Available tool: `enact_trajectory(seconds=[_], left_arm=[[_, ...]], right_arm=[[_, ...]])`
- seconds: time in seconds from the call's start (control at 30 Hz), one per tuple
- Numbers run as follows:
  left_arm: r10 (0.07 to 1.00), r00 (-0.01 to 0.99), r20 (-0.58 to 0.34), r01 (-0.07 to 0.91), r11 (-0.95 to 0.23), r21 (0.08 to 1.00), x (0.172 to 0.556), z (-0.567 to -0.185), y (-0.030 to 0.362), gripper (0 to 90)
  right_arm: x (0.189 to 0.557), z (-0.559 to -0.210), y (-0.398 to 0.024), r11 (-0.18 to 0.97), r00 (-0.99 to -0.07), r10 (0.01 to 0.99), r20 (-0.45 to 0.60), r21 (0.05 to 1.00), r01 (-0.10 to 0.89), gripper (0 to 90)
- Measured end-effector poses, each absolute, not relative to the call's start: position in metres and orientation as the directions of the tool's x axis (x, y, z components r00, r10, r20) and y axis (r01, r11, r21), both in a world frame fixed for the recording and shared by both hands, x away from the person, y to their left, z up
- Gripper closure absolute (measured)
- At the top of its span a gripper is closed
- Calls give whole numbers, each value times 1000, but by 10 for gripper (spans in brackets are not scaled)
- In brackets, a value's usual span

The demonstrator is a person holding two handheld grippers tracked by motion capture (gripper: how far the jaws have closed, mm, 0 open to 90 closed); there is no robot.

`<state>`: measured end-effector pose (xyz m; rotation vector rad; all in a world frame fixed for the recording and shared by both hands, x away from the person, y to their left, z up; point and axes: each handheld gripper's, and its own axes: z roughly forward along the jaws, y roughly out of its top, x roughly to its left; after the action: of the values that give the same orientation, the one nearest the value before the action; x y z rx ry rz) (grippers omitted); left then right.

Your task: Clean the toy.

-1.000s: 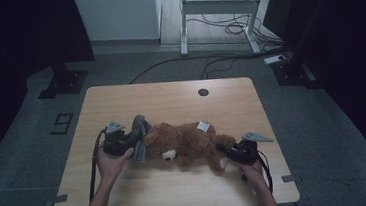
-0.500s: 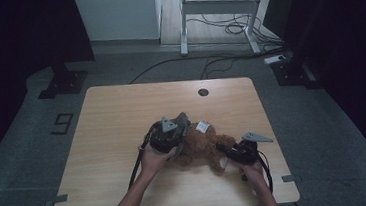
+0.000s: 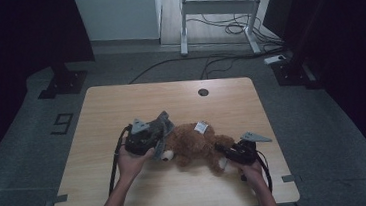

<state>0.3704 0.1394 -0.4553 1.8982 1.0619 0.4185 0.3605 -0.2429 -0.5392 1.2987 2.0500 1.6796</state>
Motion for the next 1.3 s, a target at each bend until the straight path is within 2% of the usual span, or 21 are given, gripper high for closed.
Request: enact_trajectory(seconds=[0.2,0.33,0.43,0.63,0.77,0.93,1.03,1.17,1.3], left_arm=[[824,517,-232,558,-118,821,373,-466,166,756],[839,491,-235,576,-110,810,375,-469,175,757],[861,465,-204,593,-132,794,377,-477,180,757],[881,442,-169,656,-189,730,384,-512,168,760],[873,437,-216,689,-171,704,387,-521,174,758],[866,438,-243,644,-113,756,380,-489,194,755],[855,472,-216,582,-118,805,374,-460,188,755],[831,540,-133,510,-197,837,374,-432,154,754],[781,616,-102,472,-264,841,386,-413,109,754]], right_arm=[[360,-539,-242,-23,-599,715,362,868,496,591],[360,-540,-243,-25,-598,713,366,866,500,590],[360,-540,-243,-24,-597,715,364,866,499,591],[362,-541,-244,-29,-586,722,367,863,504,591],[362,-542,-246,-30,-586,720,372,860,510,591],[362,-542,-247,-36,-583,719,379,858,513,590],[362,-542,-246,-35,-584,719,377,859,511,590],[362,-542,-247,-35,-584,717,380,857,514,590],[362,-542,-247,-35,-585,716,381,857,515,589]])
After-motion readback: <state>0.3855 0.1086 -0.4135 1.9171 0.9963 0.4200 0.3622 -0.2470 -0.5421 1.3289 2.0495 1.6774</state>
